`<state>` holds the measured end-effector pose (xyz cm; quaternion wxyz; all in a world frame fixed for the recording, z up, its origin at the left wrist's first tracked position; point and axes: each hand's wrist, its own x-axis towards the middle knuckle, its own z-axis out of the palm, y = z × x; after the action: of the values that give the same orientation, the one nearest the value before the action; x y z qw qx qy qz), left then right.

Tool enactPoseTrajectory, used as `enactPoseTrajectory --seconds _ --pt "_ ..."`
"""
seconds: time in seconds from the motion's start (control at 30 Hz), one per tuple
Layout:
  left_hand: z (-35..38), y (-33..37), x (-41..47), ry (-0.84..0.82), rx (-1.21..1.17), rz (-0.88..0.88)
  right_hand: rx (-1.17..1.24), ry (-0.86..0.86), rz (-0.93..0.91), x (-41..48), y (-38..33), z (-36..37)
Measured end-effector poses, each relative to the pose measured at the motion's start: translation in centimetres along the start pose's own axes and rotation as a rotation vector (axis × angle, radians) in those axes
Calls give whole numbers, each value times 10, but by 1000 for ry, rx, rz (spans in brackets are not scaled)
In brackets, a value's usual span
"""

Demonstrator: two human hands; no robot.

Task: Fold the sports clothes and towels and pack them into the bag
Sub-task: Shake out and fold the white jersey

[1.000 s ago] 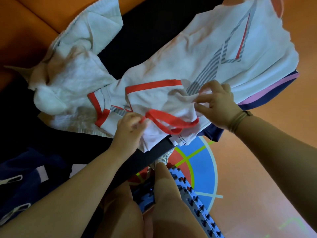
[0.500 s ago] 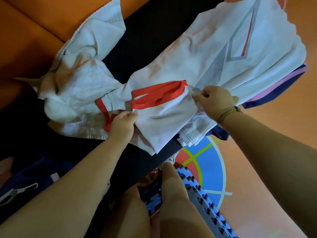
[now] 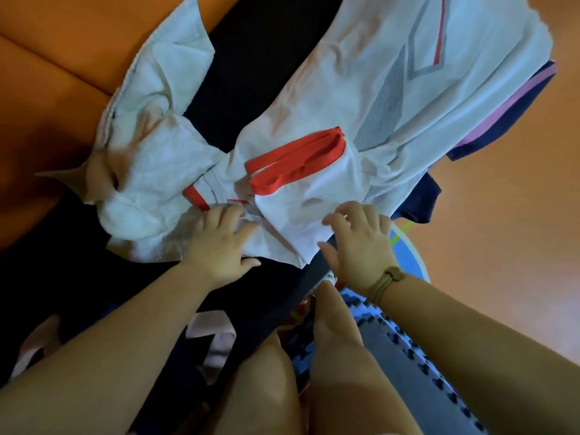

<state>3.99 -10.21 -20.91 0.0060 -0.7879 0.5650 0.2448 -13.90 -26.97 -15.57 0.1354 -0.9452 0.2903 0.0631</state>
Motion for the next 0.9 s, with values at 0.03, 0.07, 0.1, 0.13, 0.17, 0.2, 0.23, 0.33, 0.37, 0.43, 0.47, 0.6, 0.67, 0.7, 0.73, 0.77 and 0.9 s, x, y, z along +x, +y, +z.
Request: enactPoseTrajectory --seconds 0.03,0.07,0.1,0.13,0.17,0.2,0.23,0.33,0.37,0.43,0.47,0.6,0.67,0.7,0.73,0.77,0.9 --pt "2 -3 -3 -42 43 51 -20 -63 -12 -7 -8 7" --pt "3 -6 -4 -54 77 92 -45 -128 -10 -12 -14 15" --pt "4 -8 -5 -48 101 121 -74 -182 2 -15 -20 21" --pt "4 -10 -3 -26 117 142 -101 -225 19 -17 -26 26" --pt "3 -10 -2 -3 129 154 -118 -261 44 -18 -31 30" --pt "3 -10 0 27 148 164 -120 -288 72 -17 -36 34" --pt "4 -10 1 52 177 176 -113 -312 102 -16 -40 37" --pt "4 -9 5 93 239 206 -107 -368 185 -11 -51 42" --pt "1 -9 5 94 237 219 -116 -377 201 -9 -55 41" --pt "-5 -11 6 94 220 256 -127 -409 210 -5 -62 41" --pt "-10 -13 6 96 205 281 -123 -415 219 -4 -65 41" --pt "-28 -22 5 67 42 357 -137 -386 274 0 -73 44" --pt "-33 -26 4 42 -58 360 -171 -335 286 1 -75 45" --pt "-36 -27 3 26 -102 357 -192 -300 281 2 -75 44" --pt "-37 -28 3 9 -137 355 -189 -268 272 3 -76 43" --pt "-38 -28 2 -6 -158 353 -166 -240 256 4 -74 41" --pt "-39 -29 4 -63 -168 330 -133 -258 172 4 -63 31"
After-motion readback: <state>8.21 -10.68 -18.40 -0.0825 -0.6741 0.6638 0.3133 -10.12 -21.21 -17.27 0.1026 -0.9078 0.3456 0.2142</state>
